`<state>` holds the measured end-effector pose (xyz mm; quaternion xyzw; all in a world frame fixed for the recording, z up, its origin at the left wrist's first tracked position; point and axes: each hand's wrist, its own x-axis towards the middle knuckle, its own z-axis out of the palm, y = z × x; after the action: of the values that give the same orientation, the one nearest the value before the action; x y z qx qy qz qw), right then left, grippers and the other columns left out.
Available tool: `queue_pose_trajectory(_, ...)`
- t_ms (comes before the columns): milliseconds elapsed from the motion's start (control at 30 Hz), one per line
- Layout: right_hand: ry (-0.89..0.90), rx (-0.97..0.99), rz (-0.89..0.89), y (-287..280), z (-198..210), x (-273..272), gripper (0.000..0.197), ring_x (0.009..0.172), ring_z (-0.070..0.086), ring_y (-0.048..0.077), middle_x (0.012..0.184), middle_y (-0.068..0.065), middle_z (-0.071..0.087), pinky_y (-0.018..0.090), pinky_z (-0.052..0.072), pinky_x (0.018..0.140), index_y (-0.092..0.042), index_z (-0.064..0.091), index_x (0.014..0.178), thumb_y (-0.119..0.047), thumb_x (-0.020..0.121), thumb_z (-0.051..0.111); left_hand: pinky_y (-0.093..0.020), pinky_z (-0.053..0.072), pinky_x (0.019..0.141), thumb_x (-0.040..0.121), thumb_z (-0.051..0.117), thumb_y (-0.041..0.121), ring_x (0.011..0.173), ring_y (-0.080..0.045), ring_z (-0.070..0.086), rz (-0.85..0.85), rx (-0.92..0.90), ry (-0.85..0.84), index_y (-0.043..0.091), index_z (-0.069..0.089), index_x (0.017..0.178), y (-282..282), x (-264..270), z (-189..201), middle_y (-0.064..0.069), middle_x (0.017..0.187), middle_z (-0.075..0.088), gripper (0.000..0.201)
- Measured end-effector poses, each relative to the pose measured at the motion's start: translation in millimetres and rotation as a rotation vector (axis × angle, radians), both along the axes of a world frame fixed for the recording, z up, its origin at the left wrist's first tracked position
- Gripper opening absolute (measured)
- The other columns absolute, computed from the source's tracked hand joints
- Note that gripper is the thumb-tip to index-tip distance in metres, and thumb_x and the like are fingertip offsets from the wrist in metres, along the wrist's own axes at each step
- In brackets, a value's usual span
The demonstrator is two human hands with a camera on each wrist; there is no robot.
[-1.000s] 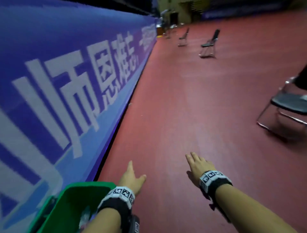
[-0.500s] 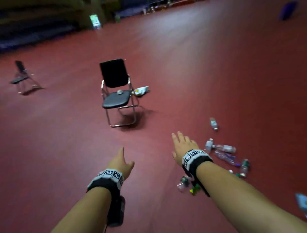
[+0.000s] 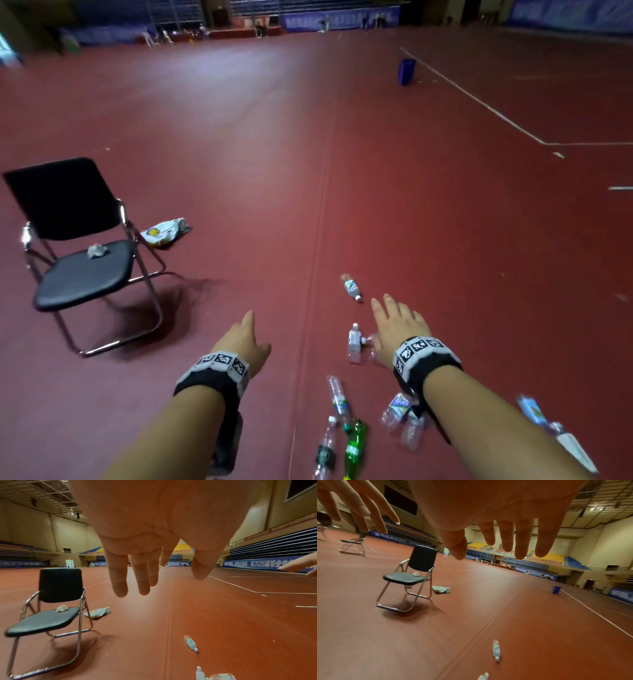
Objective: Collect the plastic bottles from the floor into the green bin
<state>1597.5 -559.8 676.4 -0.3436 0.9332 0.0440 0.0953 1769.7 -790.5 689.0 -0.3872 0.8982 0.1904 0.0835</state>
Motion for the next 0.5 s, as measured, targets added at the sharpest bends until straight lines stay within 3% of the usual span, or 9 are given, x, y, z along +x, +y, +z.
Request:
queue_pose_trajectory(167, -0.004, -0.001, -0.145, -81, 3, -45, 0.078, 0.148, 0.019, 0.028, 0.165, 0.006, 0.005, 0.045, 0.021, 0.120, -0.020, 0.001, 0.158, -0.043, 0.099, 0.047, -0.036, 0.037, 0.109, 0.091, 0.056, 0.041, 0.134, -0.027, 0.044, -0.128, -0.064, -0.020, 0.015, 0.015, 0.154, -139, -60, 18, -0.011, 0.149, 0.040, 0.079)
queue_pose_trajectory(300, -0.027, -0.033, -0.301, -137, 15, -79, 0.076, 0.149, 0.015, 0.028, 0.165, 0.007, 0.001, 0.046, 0.018, 0.121, -0.019, -0.001, 0.158, -0.041, 0.101, 0.045, -0.034, 0.040, 0.106, 0.094, 0.054, 0.041, 0.131, -0.026, 0.047, -0.231, -0.128, 0.008, 0.015, 0.017, 0.152, -231, -140, 43, -0.011, 0.147, 0.042, 0.074)
queue_pose_trajectory(400, -0.073, -0.008, -0.409, -152, 10, -97, 0.075, 0.150, 0.013, 0.029, 0.165, 0.007, 0.001, 0.047, 0.016, 0.121, -0.018, -0.001, 0.158, -0.038, 0.101, 0.045, -0.037, 0.042, 0.104, 0.092, 0.056, 0.041, 0.130, -0.029, 0.048, -0.324, -0.114, -0.032, 0.014, 0.016, 0.153, -263, -209, 39, -0.013, 0.147, 0.042, 0.078)
queue_pose_trajectory(500, -0.116, 0.054, -0.515, -152, -9, -121, 0.085, 0.149, 0.012, 0.031, 0.165, 0.008, 0.000, 0.049, 0.016, 0.121, -0.019, -0.003, 0.157, -0.040, 0.098, 0.053, -0.036, 0.041, 0.106, 0.092, 0.057, 0.041, 0.132, -0.029, 0.046, -0.513, -0.084, -0.057, 0.016, 0.012, 0.154, -259, -272, 23, -0.013, 0.150, 0.038, 0.081)
